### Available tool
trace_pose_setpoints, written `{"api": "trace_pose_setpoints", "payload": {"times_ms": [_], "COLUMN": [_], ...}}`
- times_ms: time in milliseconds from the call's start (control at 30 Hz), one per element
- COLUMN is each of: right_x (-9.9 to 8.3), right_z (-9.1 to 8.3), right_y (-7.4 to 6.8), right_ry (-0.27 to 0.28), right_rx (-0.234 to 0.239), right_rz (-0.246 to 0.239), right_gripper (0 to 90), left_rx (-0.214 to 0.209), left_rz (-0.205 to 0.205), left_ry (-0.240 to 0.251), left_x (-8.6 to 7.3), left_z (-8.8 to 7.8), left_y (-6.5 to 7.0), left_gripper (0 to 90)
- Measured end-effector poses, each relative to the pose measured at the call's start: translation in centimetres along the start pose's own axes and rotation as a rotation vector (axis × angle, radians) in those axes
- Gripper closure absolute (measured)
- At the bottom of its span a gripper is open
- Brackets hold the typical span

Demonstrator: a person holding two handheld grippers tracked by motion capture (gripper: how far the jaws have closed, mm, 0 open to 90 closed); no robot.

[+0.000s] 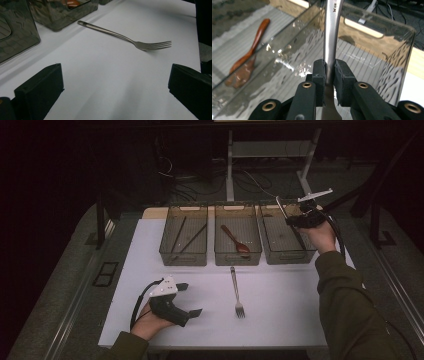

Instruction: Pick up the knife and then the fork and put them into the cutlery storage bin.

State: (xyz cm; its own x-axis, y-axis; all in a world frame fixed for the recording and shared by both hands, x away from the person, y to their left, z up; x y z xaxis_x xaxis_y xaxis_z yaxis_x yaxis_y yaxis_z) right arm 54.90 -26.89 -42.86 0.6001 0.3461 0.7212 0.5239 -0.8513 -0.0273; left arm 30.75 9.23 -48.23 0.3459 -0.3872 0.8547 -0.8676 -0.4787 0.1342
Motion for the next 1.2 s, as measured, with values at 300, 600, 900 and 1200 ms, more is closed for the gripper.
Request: {"api": "trace_pose_setpoints", "payload": {"times_ms": [300, 600, 900, 1200], "right_x": [-1.4, -0.2, -0.7, -2.1], "right_z": [1.3, -0.2, -3.2, -5.6], "right_y": [-0.2, -0.6, -3.1, -6.1], "right_ry": [-0.059, 0.059, 0.114, 0.116], "right_rx": [-0.008, 0.008, 0.069, 0.13], "right_rz": [-0.004, 0.051, 0.052, 0.047], "right_gripper": [78.1, 52.9, 44.3, 44.0], "left_rx": [-0.002, -0.001, 0.001, 0.005], "left_rz": [0.001, 0.002, 0.005, 0.006], "left_ry": [-0.003, -0.001, -0.003, -0.004], "left_x": [0.0, 0.0, 0.0, 0.0], "left_z": [0.0, 0.0, -0.1, -0.1], "left_y": [0.1, 0.1, 0.1, 0.1], "left_gripper": [0.0, 0.0, 0.0, 0.0]}}
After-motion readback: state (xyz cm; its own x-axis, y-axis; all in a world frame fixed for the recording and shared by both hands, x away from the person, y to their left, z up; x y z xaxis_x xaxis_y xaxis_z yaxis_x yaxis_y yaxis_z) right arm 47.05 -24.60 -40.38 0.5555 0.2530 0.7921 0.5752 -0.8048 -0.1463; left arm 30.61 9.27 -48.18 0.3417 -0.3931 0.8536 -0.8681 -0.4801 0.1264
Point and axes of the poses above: each handheld gripper's, and its own axes: z roughly forward along the jaws, x roughly out of its top, y roughly to its right, the point moved 9 cm from there along z, roughly forward along the jaws
